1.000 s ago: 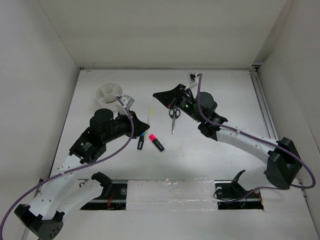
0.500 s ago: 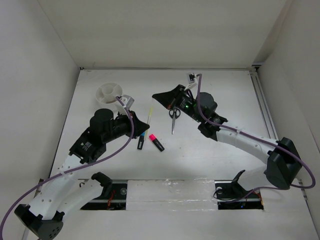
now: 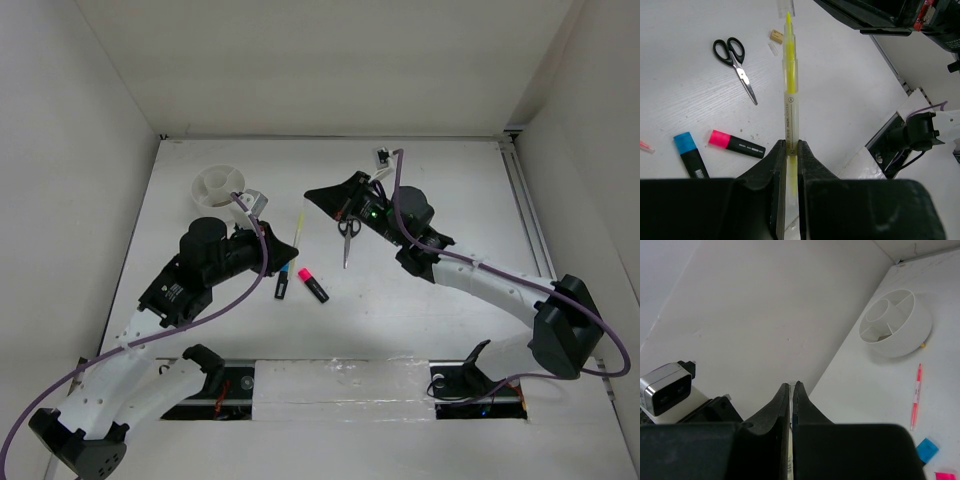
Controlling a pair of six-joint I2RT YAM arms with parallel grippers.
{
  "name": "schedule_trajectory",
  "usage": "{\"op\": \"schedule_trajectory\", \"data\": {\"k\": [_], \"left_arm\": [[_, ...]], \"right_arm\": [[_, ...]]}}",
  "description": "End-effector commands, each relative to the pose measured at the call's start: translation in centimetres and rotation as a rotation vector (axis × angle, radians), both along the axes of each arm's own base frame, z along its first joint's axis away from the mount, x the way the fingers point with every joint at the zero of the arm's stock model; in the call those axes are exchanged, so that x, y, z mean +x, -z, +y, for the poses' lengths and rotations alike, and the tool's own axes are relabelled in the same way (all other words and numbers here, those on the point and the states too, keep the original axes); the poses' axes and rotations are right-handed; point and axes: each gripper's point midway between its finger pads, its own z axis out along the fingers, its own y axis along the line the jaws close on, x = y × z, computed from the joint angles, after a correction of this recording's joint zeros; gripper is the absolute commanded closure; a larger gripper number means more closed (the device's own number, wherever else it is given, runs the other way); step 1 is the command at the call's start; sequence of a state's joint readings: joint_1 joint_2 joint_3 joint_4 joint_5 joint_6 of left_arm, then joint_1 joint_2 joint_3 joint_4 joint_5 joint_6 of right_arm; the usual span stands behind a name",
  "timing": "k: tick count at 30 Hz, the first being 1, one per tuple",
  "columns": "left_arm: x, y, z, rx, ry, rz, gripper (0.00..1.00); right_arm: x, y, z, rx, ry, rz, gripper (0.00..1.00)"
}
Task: Sort the stationery into containers
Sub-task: Close the pen cap on the pen.
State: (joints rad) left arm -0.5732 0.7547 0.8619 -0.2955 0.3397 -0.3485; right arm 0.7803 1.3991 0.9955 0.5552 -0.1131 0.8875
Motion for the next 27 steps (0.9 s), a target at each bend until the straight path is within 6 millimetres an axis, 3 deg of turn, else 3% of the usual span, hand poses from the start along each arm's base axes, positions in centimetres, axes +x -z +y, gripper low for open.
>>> {"op": "schedule_trajectory", "data": {"k": [1,9,27], "left_arm": [[0.3,-1.4,-0.2,-0.03,0.006,-0.047,1.0],[0.0,-1.4,-0.4,-0.035,0.024,-0.044,1.0],[0.0,-1.6,-0.5,-0.036,0.035,-0.057,1.0]], "right_arm": [[-0.9,-3.5,-0.4,0.08,-0.009,-0.076,1.0],[0.1,-4.7,-0.9,0.096,0.05,-0.087,1.0],[-0.3,-6.0,-0.8,0.113,0.03,-0.109,1.0]]}}
